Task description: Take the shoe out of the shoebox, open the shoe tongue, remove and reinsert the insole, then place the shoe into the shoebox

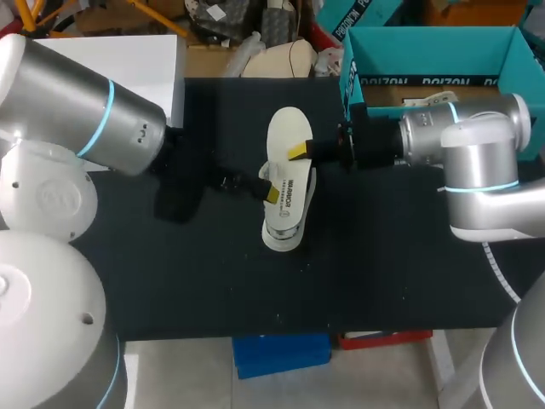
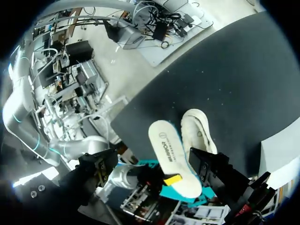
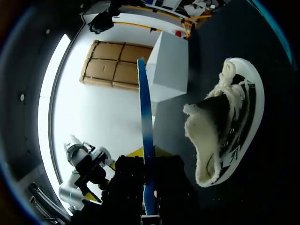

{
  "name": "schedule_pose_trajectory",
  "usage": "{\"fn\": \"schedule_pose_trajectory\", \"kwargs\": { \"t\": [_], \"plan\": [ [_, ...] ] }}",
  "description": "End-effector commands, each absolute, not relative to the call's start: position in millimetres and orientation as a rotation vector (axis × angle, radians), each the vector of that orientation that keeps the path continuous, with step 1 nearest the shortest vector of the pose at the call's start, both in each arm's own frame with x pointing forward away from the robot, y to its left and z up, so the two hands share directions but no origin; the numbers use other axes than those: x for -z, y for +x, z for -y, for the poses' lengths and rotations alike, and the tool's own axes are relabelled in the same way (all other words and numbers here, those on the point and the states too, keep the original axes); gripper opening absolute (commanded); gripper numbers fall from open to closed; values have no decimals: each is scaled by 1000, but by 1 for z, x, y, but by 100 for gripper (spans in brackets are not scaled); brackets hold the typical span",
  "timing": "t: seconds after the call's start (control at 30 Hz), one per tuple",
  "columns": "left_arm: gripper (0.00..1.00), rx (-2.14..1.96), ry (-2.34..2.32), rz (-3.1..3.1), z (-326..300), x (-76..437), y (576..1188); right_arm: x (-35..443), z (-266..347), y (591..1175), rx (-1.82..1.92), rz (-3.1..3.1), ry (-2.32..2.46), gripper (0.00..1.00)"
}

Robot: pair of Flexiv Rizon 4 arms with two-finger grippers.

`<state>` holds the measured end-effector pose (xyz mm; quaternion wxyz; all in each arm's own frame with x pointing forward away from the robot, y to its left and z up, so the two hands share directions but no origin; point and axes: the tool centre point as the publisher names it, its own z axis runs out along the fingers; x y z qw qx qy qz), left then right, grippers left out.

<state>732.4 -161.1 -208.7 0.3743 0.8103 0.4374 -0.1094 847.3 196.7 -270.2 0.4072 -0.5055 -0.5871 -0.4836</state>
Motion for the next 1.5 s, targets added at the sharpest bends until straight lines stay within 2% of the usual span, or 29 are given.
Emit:
{"fn": "schedule_pose_trajectory", "kwargs": {
  "t": [0.03, 0.3, 0.63, 1.07, 1.5],
  "plan": [
    [100, -595, 2420, -1344, 166, 204, 735, 270, -197, 847, 1217, 1481, -1276, 0],
    [100, -308, 2386, -1853, 176, 223, 747, 270, -197, 847, 1217, 1481, -1276, 0],
    [100, -265, 2280, -2070, 184, 229, 749, 270, -197, 847, 1217, 1481, -1276, 0],
    [100, -247, 2295, -1973, 199, 230, 767, 270, -197, 847, 1217, 1481, -1276, 0],
    [100, -228, 2252, -1991, 196, 218, 825, 270, -197, 847, 1217, 1481, -1276, 0]
  ]
}}
